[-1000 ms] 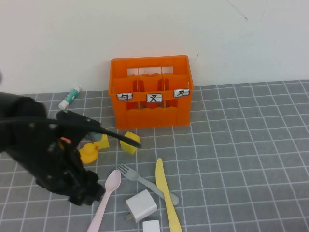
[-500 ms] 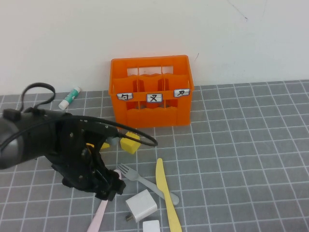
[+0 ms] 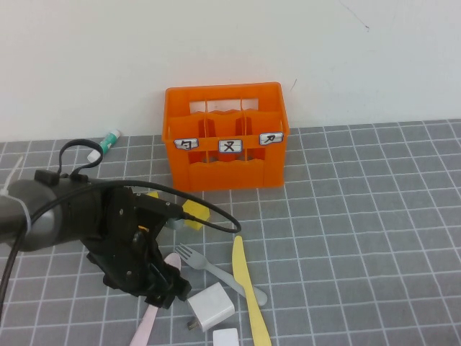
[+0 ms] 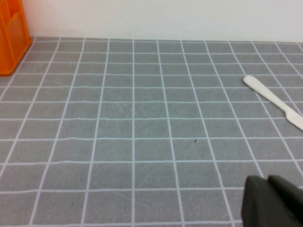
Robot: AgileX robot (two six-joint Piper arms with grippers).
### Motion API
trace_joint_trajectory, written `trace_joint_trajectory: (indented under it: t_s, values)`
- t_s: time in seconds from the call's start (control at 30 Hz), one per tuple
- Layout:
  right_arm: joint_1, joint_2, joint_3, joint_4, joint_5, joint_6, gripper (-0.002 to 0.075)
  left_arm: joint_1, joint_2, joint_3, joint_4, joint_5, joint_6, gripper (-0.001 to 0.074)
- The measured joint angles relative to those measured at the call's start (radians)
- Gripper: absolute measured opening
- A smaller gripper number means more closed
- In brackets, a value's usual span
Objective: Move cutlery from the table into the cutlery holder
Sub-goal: Pick up the spoon, then place the spoon on the box
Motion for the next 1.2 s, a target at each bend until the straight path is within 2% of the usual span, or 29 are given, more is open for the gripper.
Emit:
trace_joint_trajectory:
  t_s: [0.37, 0.43, 0.5, 0.57, 0.6, 0.87, 1.07, 1.2]
  values:
    - [0.0, 0.0, 0.0, 0.0, 0.0, 0.0, -0.0003, 0.0, 0.049, 0.0, 0.004, -0.046, 0.009, 0.0378]
    - [0.0, 0.0, 0.0, 0.0, 0.0, 0.0, -0.0003, 0.0, 0.05, -0.002, 0.01, -0.046, 0.01, 0.0335]
    - [0.0, 0.0, 0.0, 0.0, 0.0, 0.0, -0.0003, 0.0, 0.051, -0.004, 0.015, -0.049, 0.01, 0.0246]
    - [0.0, 0.0, 0.0, 0.0, 0.0, 0.0, -0.0003, 0.0, 0.051, -0.004, 0.015, -0.049, 0.01, 0.0125]
    - [0.0, 0.0, 0.0, 0.0, 0.0, 0.0, -0.0003, 0.0, 0.051, -0.004, 0.015, -0.049, 0.011, 0.0099]
    - [0.0, 0.0, 0.0, 0.0, 0.0, 0.0, -0.0003, 0.0, -0.023, -0.004, 0.02, 0.01, 0.012, 0.0099]
    - [0.0, 0.0, 0.0, 0.0, 0.0, 0.0, -0.0003, 0.0, -0.259, -0.004, 0.02, 0.009, 0.012, 0.0099]
    - [0.0, 0.0, 0.0, 0.0, 0.0, 0.0, -0.0003, 0.0, -0.429, 0.0, 0.018, -0.101, 0.012, 0.01]
